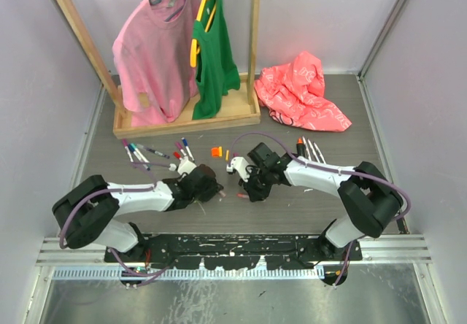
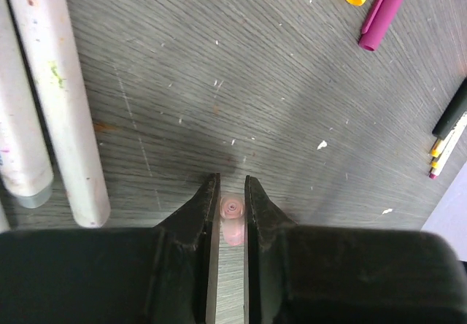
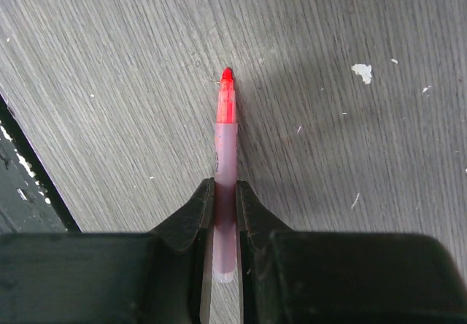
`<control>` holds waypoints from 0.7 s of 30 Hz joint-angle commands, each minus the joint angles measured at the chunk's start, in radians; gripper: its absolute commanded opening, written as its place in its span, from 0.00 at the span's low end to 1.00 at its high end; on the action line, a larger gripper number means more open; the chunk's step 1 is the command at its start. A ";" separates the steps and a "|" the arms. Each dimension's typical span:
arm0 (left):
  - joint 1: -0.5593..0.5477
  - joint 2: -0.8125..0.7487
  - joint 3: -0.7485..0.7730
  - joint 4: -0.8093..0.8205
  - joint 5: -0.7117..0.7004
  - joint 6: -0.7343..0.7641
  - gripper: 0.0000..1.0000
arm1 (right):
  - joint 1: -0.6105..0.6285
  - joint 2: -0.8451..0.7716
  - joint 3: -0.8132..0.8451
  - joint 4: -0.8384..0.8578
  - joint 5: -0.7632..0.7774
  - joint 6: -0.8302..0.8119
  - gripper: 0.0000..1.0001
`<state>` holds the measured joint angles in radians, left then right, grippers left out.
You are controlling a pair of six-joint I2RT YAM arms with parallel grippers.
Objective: Open the pen caps
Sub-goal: Place the pen at the center of the board.
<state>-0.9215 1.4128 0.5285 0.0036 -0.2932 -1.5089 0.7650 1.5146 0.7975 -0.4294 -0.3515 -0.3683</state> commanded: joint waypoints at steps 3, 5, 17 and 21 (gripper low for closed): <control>-0.016 0.031 0.037 0.035 -0.039 -0.024 0.17 | 0.005 0.035 0.048 -0.015 0.026 -0.018 0.11; -0.017 0.031 0.038 0.033 -0.048 -0.027 0.19 | 0.006 0.050 0.058 -0.029 0.032 -0.017 0.11; -0.020 0.038 0.034 0.042 -0.064 -0.020 0.28 | 0.005 0.070 0.069 -0.063 0.015 -0.025 0.20; -0.021 0.036 0.031 0.047 -0.065 -0.019 0.28 | 0.006 0.073 0.072 -0.069 0.011 -0.029 0.26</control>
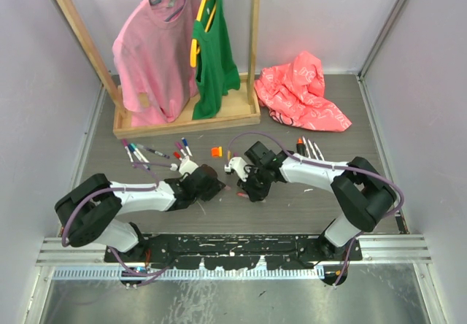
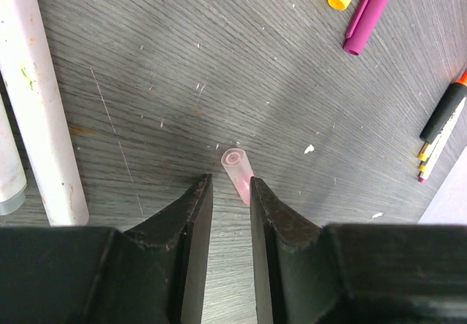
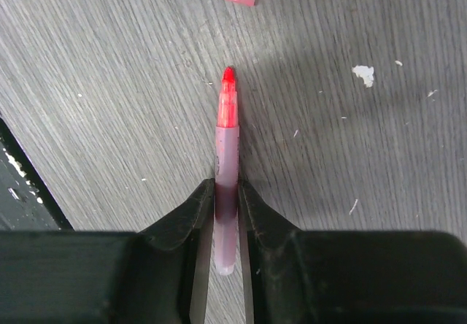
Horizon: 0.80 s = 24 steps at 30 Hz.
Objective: Open the pen caps
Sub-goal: Place the pen at the center of the board.
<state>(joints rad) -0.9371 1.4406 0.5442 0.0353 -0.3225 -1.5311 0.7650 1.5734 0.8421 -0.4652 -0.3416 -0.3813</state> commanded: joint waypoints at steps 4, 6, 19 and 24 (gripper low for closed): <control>-0.007 0.008 0.015 0.018 -0.036 0.007 0.30 | 0.005 0.021 0.032 -0.038 0.007 -0.016 0.28; -0.007 0.006 0.015 0.018 -0.036 0.008 0.30 | 0.004 0.031 0.037 -0.042 0.016 -0.015 0.29; -0.013 -0.037 0.003 0.000 -0.045 0.023 0.34 | 0.004 0.035 0.073 -0.068 0.003 -0.005 0.43; -0.021 -0.116 -0.005 -0.040 -0.072 0.061 0.39 | -0.010 0.023 0.101 -0.083 -0.013 -0.005 0.47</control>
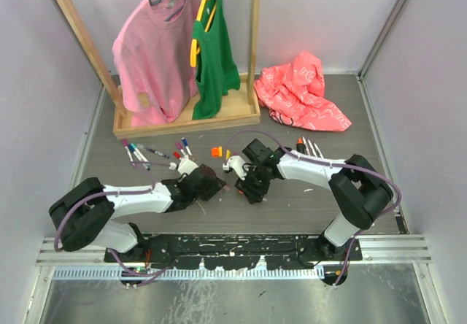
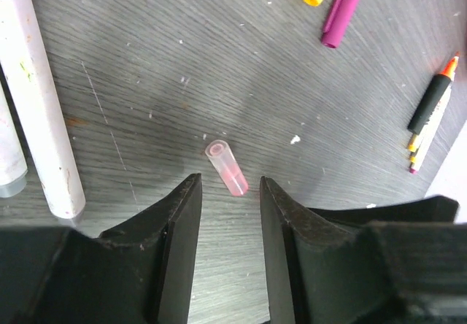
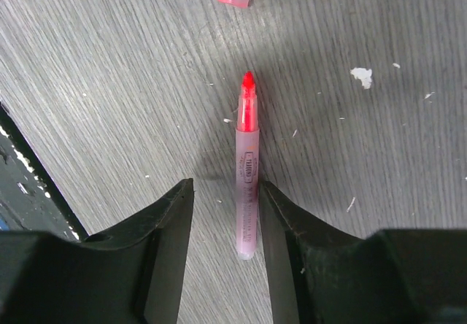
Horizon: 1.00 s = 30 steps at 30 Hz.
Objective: Open the pen caps
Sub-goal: Place the pen at the center of the board.
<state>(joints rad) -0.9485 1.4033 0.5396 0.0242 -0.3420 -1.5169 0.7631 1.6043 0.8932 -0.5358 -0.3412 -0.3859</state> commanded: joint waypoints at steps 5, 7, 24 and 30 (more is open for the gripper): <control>-0.010 -0.143 -0.007 -0.059 -0.062 0.097 0.44 | -0.017 -0.028 0.054 -0.015 -0.043 -0.007 0.50; -0.009 -0.177 -0.009 -0.071 -0.061 0.129 0.45 | -0.020 -0.024 0.058 -0.017 -0.047 -0.008 0.50; -0.009 -0.499 -0.074 -0.156 -0.127 0.564 0.57 | -0.052 -0.025 0.080 -0.027 -0.080 -0.011 0.51; -0.009 -0.615 -0.102 -0.197 -0.158 0.653 0.67 | -0.071 -0.061 0.083 -0.028 -0.118 -0.014 0.51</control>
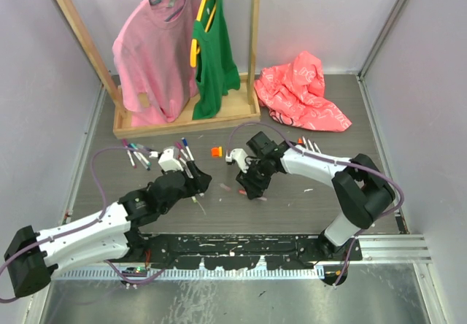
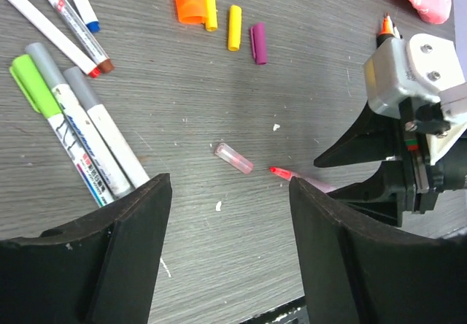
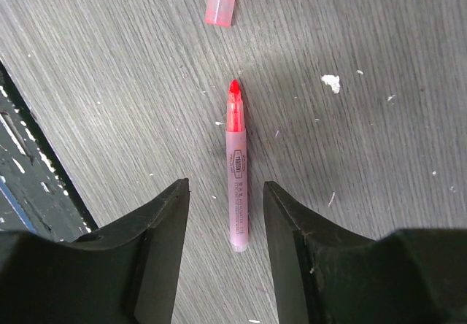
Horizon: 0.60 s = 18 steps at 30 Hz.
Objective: Open the pen caps
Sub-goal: Place the pen at the center of the board, then pick up the pen from the center of the board.
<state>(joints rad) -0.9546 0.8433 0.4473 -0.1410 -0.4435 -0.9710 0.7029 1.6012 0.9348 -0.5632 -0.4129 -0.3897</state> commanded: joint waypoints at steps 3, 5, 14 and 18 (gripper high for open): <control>-0.002 -0.077 -0.001 -0.069 -0.071 0.125 0.73 | -0.017 -0.079 0.045 0.000 -0.057 -0.014 0.51; -0.001 -0.077 0.008 -0.093 -0.080 0.132 0.78 | -0.024 -0.100 0.047 -0.001 -0.064 -0.019 0.51; 0.083 0.002 0.107 -0.174 0.009 0.185 0.83 | -0.030 -0.244 0.176 -0.026 -0.141 -0.049 0.51; 0.131 0.071 0.151 -0.211 0.071 0.174 0.78 | -0.053 -0.245 0.260 -0.034 -0.187 -0.043 0.60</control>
<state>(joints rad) -0.8589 0.8680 0.5270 -0.3130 -0.4267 -0.8158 0.6743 1.3907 1.0977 -0.6025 -0.5163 -0.4202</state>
